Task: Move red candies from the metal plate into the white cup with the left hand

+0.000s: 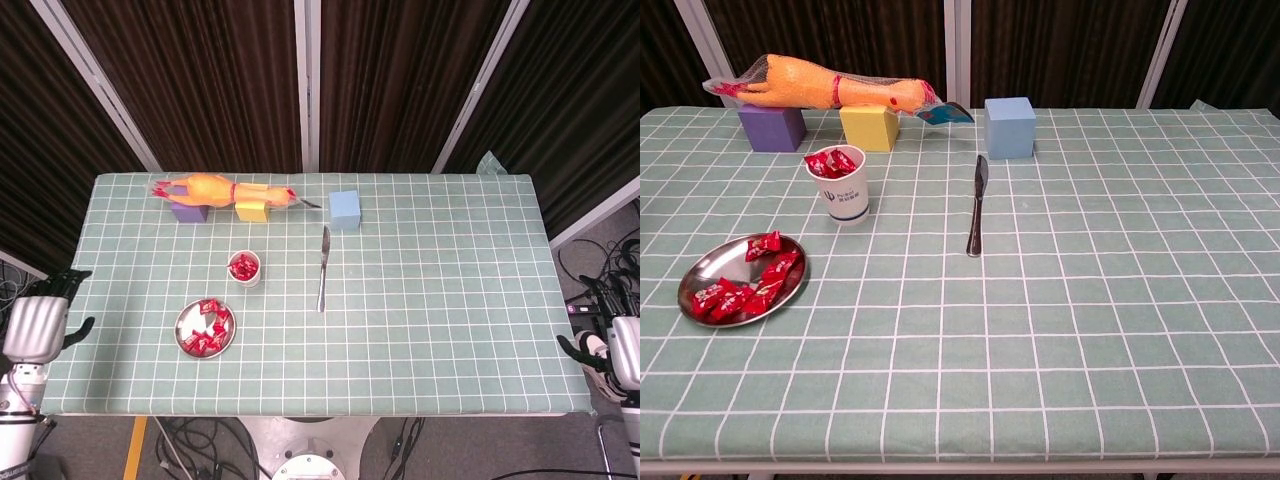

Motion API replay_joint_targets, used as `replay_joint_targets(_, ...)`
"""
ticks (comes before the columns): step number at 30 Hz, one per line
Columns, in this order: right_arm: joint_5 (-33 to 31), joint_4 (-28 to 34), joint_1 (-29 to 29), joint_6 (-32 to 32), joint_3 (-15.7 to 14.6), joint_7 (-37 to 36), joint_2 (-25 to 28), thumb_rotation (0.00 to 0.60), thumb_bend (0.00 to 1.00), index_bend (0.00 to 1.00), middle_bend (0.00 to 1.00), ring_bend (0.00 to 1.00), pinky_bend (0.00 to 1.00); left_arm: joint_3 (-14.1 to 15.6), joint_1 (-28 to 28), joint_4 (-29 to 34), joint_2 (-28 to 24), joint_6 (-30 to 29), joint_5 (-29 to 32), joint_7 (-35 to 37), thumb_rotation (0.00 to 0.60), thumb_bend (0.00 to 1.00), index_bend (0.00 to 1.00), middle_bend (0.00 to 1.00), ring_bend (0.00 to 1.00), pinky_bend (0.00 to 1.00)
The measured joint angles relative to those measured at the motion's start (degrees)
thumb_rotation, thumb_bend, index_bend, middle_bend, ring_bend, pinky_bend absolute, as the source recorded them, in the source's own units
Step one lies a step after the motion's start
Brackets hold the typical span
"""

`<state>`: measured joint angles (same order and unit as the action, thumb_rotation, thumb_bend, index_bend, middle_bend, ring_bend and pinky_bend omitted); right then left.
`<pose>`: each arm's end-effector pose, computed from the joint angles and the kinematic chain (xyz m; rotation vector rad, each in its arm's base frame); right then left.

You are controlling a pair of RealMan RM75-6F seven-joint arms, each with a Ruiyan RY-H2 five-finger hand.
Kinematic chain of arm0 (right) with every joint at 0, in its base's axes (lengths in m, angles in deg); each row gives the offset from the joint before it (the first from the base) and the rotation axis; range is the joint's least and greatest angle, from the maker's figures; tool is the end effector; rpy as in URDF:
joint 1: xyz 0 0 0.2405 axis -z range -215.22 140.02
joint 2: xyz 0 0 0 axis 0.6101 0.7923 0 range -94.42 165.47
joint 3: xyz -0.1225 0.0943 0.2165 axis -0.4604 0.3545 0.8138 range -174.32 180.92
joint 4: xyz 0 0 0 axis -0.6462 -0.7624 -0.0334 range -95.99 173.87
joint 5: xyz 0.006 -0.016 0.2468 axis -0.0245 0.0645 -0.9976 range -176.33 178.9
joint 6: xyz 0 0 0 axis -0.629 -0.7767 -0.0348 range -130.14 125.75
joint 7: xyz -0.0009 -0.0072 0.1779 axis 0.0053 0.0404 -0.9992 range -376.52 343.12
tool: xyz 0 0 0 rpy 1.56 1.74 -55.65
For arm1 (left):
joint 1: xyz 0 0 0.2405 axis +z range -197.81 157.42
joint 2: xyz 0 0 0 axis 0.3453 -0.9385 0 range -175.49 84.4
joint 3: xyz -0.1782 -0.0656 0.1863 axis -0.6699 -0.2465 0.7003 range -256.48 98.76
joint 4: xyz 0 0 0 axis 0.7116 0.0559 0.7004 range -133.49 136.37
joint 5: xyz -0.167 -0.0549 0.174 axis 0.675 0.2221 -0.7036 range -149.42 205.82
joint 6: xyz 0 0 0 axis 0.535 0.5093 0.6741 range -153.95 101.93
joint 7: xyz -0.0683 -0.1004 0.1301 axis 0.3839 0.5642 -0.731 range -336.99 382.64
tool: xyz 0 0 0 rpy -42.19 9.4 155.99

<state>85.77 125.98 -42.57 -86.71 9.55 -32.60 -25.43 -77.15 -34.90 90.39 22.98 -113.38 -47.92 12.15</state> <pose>-0.3580 -0.2360 0.1727 1.2758 -0.9650 1.0393 -0.3322 0.2577 0.1135 -1.4096 -0.7628 -0.7863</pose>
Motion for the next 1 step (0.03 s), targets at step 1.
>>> replay_joint_targets(1, 0.03, 0.08, 0.04, -0.11, -0.01, 0.13, -0.07, 0.6, 0.12, 0.12, 0.16, 0.0, 0.14, 0.18, 0.69, 0.21, -0.08, -0.39, -0.1, 0.06, 0.6, 0.26, 0.26, 0.34, 0.27, 0.32)
